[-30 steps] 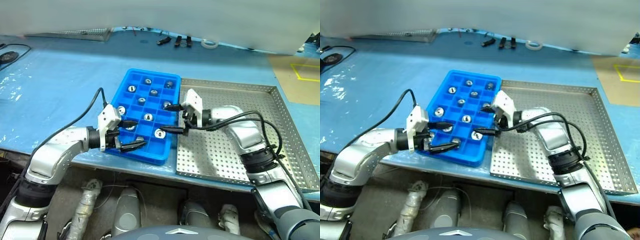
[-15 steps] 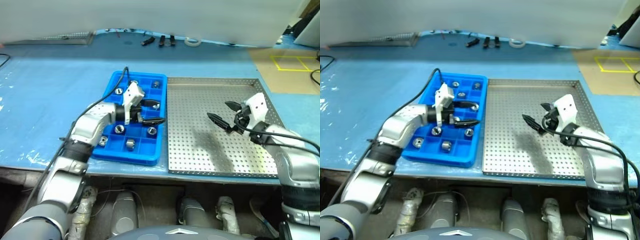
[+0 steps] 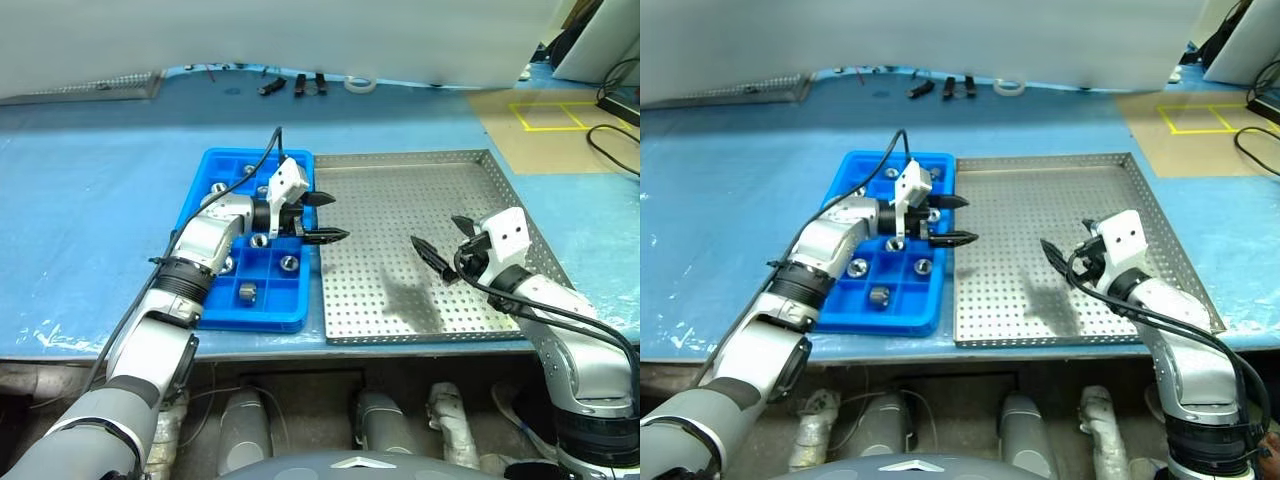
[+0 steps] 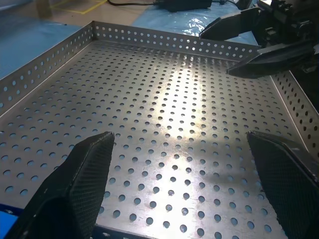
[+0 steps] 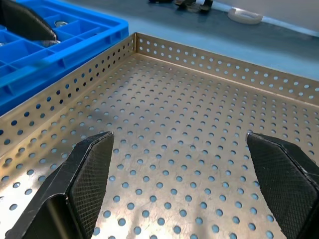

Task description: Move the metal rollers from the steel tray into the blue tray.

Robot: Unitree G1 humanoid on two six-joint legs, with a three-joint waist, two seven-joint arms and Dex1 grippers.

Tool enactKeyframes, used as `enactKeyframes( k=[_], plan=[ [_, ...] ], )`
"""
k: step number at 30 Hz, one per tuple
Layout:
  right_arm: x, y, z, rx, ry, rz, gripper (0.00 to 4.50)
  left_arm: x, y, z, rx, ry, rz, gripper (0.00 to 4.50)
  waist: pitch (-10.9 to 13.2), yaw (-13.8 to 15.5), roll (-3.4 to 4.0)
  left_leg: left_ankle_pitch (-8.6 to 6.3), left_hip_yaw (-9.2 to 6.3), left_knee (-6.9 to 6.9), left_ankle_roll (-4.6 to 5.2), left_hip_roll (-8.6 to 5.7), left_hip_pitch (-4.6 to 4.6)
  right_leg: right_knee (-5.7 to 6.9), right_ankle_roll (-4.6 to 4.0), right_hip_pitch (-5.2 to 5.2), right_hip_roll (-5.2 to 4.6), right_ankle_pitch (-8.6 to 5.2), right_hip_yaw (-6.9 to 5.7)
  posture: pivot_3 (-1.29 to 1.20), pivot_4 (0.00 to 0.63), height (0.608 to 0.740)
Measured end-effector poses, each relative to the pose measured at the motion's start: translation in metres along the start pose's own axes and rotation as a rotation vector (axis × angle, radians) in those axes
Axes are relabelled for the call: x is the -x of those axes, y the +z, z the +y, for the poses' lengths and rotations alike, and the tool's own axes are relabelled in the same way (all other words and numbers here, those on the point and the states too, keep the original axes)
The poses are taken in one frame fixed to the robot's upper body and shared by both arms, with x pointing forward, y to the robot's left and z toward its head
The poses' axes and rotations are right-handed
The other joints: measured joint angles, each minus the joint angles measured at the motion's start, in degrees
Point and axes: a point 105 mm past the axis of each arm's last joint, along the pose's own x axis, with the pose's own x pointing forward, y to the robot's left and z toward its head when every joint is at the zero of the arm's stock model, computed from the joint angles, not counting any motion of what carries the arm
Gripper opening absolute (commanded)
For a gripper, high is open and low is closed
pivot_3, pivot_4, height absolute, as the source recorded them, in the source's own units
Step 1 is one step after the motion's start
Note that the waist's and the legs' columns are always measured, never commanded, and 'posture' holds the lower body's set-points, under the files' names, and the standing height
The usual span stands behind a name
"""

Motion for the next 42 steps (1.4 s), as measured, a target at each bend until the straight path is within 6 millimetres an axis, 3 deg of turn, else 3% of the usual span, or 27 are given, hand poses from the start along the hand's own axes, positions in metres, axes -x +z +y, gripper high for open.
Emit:
enactKeyframes(
  k=[5, 14, 34, 42],
  plan=[
    [-0.002, -0.009, -0.005, -0.020, -0.012, 0.016, 4.48, 0.008, -0.013, -0.008, 0.023, 0.031, 0.016, 4.50, 0.00, 0.46, 0.00, -0.05, 0.00, -0.01, 0.08, 0.01, -0.05, -0.10, 0.00, 0.00, -0.01, 0.00, -0.02, -0.20, 0.150, 0.740],
    [-0.007, -0.010, -0.009, -0.033, -0.019, 0.000, 4.48, 0.032, -0.009, -0.002, 0.020, 0.116, 0.012, 4.50, 0.00, 1.11, 0.01, -0.05, 0.01, -0.02, 0.07, 0.01, -0.05, -0.09, -0.01, 0.00, -0.05, 0.00, -0.03, -0.18, 0.150, 0.740],
    [-0.015, -0.002, -0.008, -0.030, -0.018, -0.029, 4.48, 0.034, -0.005, -0.003, 0.051, 0.108, 0.014, 4.50, 0.00, 1.02, 0.01, -0.04, 0.02, -0.12, 0.05, 0.01, -0.05, -0.17, 0.00, -0.01, -0.04, -0.01, -0.03, -0.19, 0.150, 0.740],
    [-0.004, -0.008, -0.018, -0.036, -0.059, 0.000, 4.48, 0.062, -0.003, 0.004, 0.050, 0.150, 0.041, 4.50, 0.01, 1.01, 0.01, -0.02, 0.05, -0.27, 0.01, 0.01, -0.06, -0.31, 0.00, -0.04, -0.02, -0.01, -0.03, -0.18, 0.150, 0.740]
  ],
)
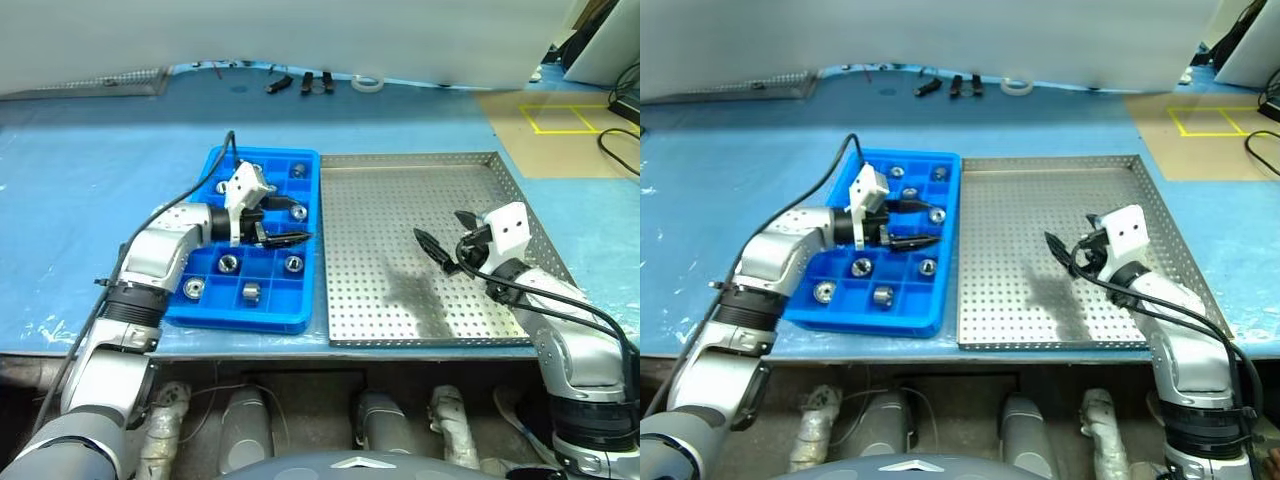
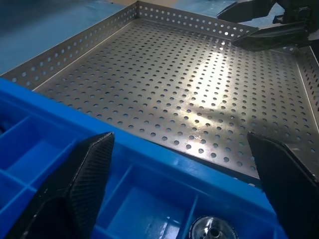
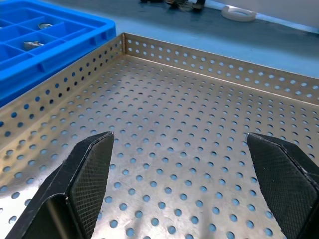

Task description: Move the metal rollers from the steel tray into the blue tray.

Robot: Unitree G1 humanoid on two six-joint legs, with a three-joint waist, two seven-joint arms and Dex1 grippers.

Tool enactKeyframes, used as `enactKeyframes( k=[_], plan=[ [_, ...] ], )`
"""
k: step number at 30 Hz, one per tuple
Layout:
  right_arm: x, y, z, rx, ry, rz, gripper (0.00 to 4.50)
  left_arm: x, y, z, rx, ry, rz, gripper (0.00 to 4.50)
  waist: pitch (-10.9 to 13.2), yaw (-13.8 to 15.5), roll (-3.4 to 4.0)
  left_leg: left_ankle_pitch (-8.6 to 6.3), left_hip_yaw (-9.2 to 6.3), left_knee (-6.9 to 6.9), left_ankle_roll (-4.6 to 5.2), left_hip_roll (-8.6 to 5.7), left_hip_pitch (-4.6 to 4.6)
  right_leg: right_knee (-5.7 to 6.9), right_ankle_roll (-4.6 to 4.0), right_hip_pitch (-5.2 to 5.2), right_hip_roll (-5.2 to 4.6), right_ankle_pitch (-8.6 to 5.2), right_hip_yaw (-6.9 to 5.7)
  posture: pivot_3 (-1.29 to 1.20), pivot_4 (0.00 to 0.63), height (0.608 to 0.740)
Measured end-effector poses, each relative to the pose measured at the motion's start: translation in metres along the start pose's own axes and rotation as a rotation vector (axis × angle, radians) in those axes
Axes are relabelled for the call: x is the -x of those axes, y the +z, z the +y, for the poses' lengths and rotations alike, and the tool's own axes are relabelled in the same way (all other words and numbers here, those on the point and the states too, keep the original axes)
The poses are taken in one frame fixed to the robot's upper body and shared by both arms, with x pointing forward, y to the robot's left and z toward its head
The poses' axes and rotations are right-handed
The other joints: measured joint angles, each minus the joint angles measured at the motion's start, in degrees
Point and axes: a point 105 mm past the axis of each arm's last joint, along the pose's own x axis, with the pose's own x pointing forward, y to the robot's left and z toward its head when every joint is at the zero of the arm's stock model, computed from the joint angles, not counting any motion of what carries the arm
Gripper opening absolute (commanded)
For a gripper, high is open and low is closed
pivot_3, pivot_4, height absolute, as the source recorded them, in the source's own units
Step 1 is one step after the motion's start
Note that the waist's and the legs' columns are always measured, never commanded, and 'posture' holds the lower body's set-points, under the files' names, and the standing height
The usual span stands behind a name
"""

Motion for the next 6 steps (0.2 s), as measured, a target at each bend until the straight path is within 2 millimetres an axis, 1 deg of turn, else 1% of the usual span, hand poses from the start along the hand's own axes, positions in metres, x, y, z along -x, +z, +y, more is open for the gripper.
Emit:
enactKeyframes(
  k=[3, 5, 6],
  plan=[
    [0.000, 0.002, 0.004, -0.026, 0.028, -0.014, 4.48, 0.002, -0.004, -0.001, 0.016, 0.001, 0.003, 4.50, 0.00, 0.00, 0.00, 0.00, 0.01, -0.02, 0.00, 0.00, 0.00, -0.01, 0.00, 0.00, 0.00, 0.00, 0.00, -0.17, 0.150, 0.740],
    [0.001, 0.005, 0.016, -0.048, 0.096, -0.028, 4.48, 0.002, -0.007, -0.007, 0.026, -0.026, 0.005, 4.50, 0.00, 0.02, 0.00, 0.00, 0.01, -0.06, 0.00, 0.02, 0.00, -0.04, 0.00, 0.00, 0.00, 0.00, 0.00, -0.17, 0.150, 0.740],
    [0.002, 0.007, 0.025, -0.057, 0.148, -0.035, 4.48, 0.001, -0.008, -0.010, 0.029, -0.045, 0.004, 4.50, 0.00, 0.04, 0.00, 0.00, 0.01, -0.07, 0.00, 0.02, 0.00, -0.05, 0.00, 0.00, 0.00, 0.00, 0.00, -0.18, 0.150, 0.740]
  ],
)
